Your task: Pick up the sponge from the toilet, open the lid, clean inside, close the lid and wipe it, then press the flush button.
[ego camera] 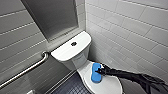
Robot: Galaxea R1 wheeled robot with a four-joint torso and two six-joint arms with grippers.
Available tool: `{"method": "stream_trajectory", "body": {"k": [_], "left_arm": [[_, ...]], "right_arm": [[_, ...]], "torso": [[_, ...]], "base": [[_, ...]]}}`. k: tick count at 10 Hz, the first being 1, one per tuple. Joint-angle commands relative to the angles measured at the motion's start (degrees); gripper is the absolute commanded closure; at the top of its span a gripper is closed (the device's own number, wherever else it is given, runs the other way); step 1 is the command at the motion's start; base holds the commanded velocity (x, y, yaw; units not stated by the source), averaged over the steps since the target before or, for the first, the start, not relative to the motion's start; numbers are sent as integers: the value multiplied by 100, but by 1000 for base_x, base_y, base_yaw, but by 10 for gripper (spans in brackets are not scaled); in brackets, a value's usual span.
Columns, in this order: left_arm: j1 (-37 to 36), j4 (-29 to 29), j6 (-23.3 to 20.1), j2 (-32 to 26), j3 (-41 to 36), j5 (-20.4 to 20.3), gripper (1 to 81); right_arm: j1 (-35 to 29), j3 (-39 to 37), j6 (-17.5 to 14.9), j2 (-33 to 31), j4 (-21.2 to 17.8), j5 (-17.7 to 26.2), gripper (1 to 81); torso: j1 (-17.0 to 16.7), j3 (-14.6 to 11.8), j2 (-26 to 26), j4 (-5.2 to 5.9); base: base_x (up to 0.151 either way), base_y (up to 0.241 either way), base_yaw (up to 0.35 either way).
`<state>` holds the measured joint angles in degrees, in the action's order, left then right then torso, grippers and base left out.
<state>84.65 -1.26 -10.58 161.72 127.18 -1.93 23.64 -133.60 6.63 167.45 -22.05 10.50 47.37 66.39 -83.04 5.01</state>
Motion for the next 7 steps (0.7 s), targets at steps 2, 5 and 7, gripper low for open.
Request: {"method": "stream_trajectory", "body": {"k": [2,5,7], "left_arm": [[162,-15,-23,-43,-80,509,10],[162,-6,-32,-34,-80,517,10],[162,-6,-32,-25,-80,518,10]], "right_arm": [[-364,-140,58,205,-18,278,811],[102,501,66,-578,-45,6,811],[252,931,93,-1139,-133,-65,811]], "torso": [[0,0,0,0],[0,0,0,0],[0,0,0,0]], "base": [[0,0,0],[0,0,0],[0,0,0]]}}
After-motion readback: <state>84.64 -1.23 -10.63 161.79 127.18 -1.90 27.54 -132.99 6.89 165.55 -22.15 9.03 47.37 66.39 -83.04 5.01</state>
